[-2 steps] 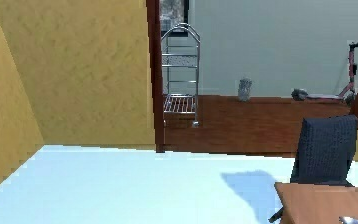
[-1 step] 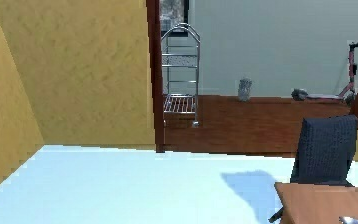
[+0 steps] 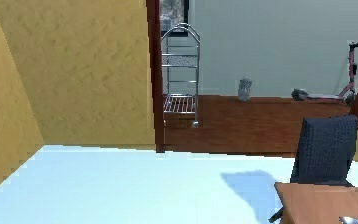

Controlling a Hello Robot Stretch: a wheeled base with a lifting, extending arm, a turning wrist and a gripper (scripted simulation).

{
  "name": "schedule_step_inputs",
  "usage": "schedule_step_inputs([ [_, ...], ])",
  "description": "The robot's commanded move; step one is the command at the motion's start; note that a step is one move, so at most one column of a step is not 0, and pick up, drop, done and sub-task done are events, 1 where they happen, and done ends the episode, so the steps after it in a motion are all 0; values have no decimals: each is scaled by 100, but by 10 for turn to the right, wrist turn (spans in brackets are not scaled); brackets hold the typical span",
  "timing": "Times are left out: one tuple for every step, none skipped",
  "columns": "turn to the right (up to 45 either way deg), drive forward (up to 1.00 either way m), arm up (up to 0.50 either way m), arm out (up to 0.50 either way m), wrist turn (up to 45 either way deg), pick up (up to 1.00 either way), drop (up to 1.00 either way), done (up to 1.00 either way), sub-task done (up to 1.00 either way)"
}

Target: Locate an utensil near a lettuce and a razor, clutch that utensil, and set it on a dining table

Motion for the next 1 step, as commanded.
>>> schedule_step_inputs([
  [0,0,0,0,0,0,0,100,0],
])
